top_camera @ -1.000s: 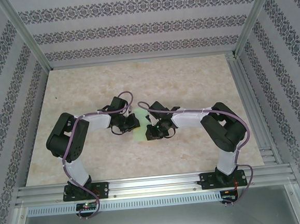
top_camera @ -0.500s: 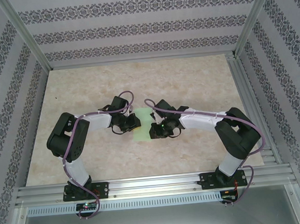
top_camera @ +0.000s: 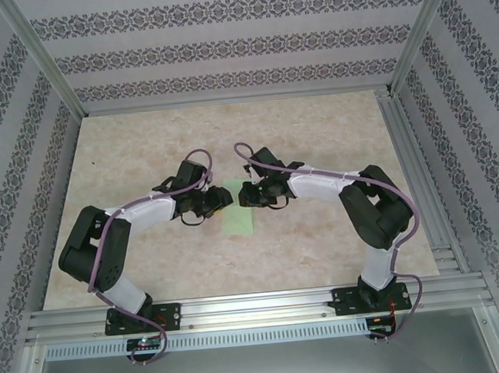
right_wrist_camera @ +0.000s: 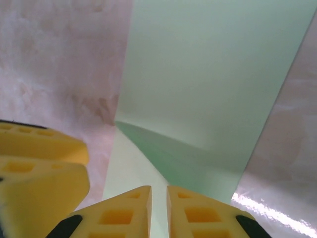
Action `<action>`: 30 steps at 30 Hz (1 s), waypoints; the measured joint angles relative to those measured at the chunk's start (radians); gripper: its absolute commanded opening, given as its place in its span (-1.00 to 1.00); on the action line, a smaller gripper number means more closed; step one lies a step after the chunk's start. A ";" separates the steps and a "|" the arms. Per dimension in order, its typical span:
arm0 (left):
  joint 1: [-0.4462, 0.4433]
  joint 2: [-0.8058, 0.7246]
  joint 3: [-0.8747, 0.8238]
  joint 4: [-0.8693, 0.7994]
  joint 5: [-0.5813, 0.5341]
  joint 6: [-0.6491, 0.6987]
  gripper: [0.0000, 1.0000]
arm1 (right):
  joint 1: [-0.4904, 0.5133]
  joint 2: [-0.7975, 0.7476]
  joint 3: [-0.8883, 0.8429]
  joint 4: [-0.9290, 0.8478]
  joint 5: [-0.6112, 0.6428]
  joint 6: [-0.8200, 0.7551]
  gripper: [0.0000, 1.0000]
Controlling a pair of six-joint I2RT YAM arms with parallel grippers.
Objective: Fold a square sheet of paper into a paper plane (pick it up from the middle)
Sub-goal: Fold the triangle a second time at the center of the table, then turn over the paper at the center of the table.
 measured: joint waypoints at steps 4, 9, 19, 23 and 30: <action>0.000 0.004 -0.017 0.002 0.000 -0.009 -0.11 | -0.006 0.024 0.001 0.000 0.003 0.001 -0.67; -0.001 0.038 -0.013 0.008 0.011 -0.011 -0.07 | -0.018 0.035 0.001 0.001 0.011 0.001 -0.67; -0.014 0.103 0.043 0.008 0.031 -0.004 -0.16 | -0.029 0.065 0.001 0.002 0.016 0.004 -0.67; -0.014 0.120 0.060 0.008 0.037 0.000 -0.25 | -0.033 0.065 0.001 0.002 0.016 0.005 -0.67; -0.014 0.134 0.065 0.008 0.039 0.017 -0.36 | -0.035 0.070 0.001 0.008 0.015 0.008 -0.67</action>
